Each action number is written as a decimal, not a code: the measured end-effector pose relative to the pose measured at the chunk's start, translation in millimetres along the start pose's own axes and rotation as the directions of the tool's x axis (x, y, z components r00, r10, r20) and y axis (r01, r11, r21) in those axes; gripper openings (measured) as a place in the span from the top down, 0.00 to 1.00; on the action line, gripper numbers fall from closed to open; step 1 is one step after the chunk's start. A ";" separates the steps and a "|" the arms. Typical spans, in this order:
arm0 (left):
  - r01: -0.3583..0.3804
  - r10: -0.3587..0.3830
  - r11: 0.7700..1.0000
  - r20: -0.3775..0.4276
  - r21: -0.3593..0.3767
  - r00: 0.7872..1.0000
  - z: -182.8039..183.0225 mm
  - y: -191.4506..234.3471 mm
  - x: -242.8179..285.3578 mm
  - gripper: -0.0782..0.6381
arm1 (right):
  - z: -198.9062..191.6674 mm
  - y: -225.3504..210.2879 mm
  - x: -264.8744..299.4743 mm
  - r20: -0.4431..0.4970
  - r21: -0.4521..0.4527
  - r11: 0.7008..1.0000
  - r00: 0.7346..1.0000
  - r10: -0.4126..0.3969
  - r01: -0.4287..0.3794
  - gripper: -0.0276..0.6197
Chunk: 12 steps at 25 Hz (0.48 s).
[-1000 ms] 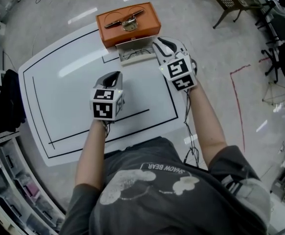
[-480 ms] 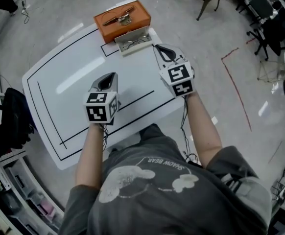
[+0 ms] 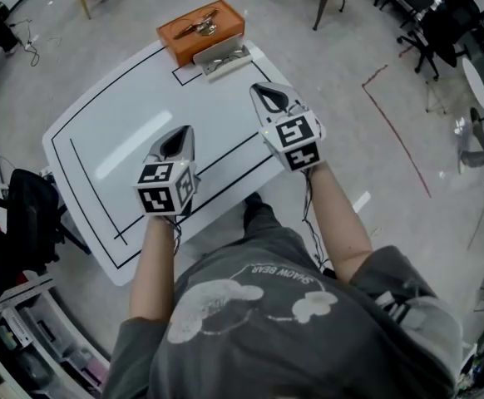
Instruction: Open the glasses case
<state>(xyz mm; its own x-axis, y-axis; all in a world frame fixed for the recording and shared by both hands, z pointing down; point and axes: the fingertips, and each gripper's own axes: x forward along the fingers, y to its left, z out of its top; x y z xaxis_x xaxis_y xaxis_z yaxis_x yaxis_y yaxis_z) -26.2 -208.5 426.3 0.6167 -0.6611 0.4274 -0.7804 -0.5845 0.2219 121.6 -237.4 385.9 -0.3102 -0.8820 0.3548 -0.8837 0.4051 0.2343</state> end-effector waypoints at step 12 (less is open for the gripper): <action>0.026 -0.026 1.000 0.061 -0.007 0.998 -30.4 7.1 -91.2 0.89 | 2.8 88.0 -57.9 0.013 0.024 0.999 0.999 -0.032 0.031 0.96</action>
<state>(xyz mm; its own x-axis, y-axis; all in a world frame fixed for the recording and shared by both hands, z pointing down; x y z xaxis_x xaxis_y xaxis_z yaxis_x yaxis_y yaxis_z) -91.1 -138.1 415.5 0.6415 -0.6732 0.3678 -0.7648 -0.5982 0.2392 60.8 -151.4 383.4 -0.2864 -0.8974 0.3356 -0.9012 0.3713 0.2237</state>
